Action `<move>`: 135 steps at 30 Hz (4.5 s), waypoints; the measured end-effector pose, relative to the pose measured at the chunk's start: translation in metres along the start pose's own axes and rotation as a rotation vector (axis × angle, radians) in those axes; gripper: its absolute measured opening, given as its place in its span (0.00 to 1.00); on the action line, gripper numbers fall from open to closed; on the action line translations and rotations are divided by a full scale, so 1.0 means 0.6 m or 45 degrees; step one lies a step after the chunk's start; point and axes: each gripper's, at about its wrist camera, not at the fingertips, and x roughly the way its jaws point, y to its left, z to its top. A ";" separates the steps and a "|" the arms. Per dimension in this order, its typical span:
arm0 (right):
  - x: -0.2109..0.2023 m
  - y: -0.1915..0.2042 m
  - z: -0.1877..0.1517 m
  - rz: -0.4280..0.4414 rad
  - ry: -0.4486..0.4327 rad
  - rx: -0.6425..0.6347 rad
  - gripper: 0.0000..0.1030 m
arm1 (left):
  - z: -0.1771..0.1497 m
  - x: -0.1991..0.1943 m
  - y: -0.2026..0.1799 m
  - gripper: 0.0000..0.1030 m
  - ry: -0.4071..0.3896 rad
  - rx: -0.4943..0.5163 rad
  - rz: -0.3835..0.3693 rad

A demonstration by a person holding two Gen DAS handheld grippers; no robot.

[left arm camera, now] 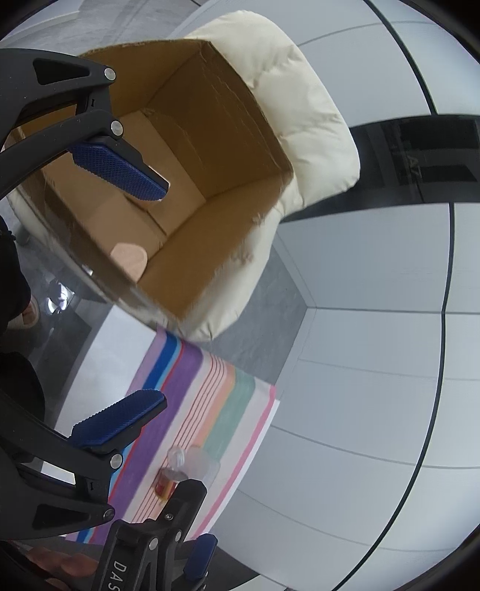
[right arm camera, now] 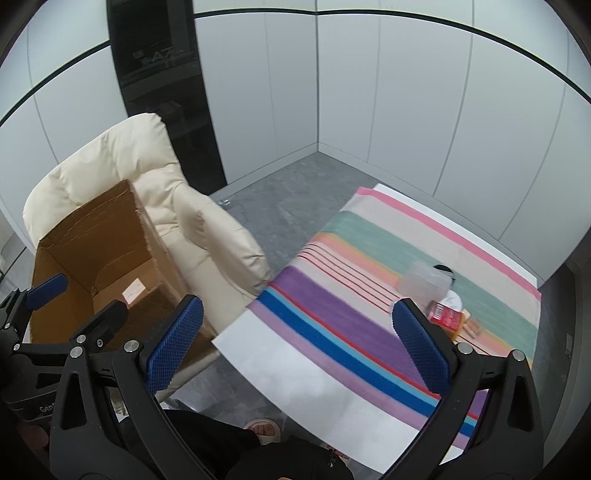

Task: Organize objects
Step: 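Move both open tools back from the cardboard box to the table, then grasp the red can with the left tool while the right tool grasps the pink-capped glass bottle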

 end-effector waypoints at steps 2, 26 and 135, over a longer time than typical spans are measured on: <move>-0.002 -0.012 -0.002 -0.008 0.001 0.015 1.00 | 0.002 0.001 -0.014 1.00 -0.001 0.015 -0.012; -0.048 -0.146 -0.039 -0.165 -0.019 0.159 1.00 | 0.006 0.005 -0.146 1.00 -0.002 0.160 -0.152; 0.343 -0.494 -0.154 -0.163 0.354 0.231 0.45 | -0.075 0.391 -0.565 0.61 0.339 0.439 -0.371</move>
